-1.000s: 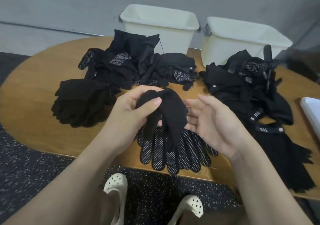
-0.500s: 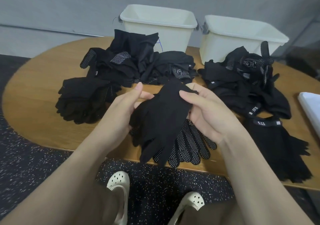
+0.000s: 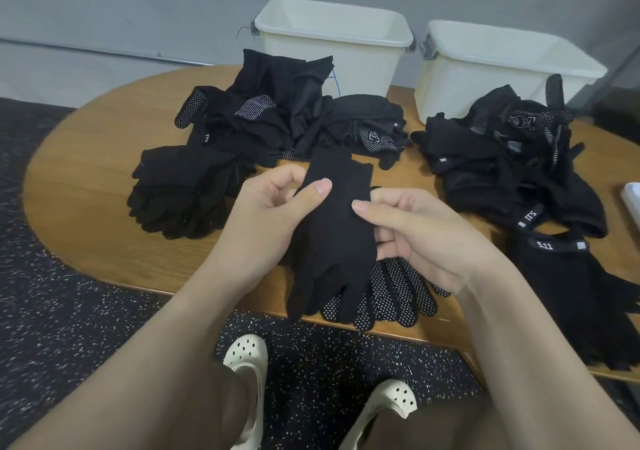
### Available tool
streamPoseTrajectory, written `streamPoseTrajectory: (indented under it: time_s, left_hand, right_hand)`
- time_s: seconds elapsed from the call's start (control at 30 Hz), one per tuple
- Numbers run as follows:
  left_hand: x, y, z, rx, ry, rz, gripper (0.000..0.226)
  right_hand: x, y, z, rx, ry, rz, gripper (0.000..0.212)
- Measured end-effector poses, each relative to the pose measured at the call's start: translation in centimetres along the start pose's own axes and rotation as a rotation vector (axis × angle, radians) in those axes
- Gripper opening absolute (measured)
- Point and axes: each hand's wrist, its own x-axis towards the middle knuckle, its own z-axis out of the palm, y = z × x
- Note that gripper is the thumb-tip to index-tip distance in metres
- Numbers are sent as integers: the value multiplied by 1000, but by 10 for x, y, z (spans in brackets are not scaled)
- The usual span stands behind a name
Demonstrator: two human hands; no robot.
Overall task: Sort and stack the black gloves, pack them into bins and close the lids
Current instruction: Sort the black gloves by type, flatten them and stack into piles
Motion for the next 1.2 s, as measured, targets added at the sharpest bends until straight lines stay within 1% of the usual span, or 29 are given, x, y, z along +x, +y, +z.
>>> streamPoseTrajectory:
  time_s: [0.07,0.17,0.3,0.4,0.47,0.53,0.63,0.7,0.83,0.97,1.03,1.1,1.2]
  left_hand:
    - [1,-5,-2,115,41,51,22]
    - [2,-10,-1,260,91,130,24]
    - [-2,-7,0,228,101,136,25]
    - [-3,-7,1,215,80,137,27]
    - [-2,-7,2,218,66,113,27]
    - [0,-9,1,234,67,87,24]
    - [4,-12,-3,281,83,64,23]
    - [5,-11,-6,276,88,58,22]
    - [-2,-2,-11,176,42,101,23]
    - [-8,7,-17,68,-20,196,37]
    - [-9,11,-17,16,-39,215,44]
    - [-9,12,-15,33,-58,211,50]
    - [-7,10,-11,96,-67,153,51]
  right_hand:
    - [-1,0,-2,-7,6,5,38]
    - [-3,-1,-2,-28,36,-8,29]
    - [-9,-5,1,17,76,-28,19]
    - [-11,-7,-1,39,122,-72,32]
    - [-11,-4,-2,46,150,-73,35]
    - [-10,-3,-1,32,165,-49,31]
    - [-7,-2,4,15,169,-17,15]
    - [-6,-2,4,27,148,-12,11]
    - [-12,-9,5,48,-5,-43,20]
    - [-23,-17,6,80,-174,-86,17]
    - [-26,-17,6,90,-205,-78,19]
    - [-25,-16,5,84,-215,-64,26]
    - [-17,-9,1,24,-165,-29,39]
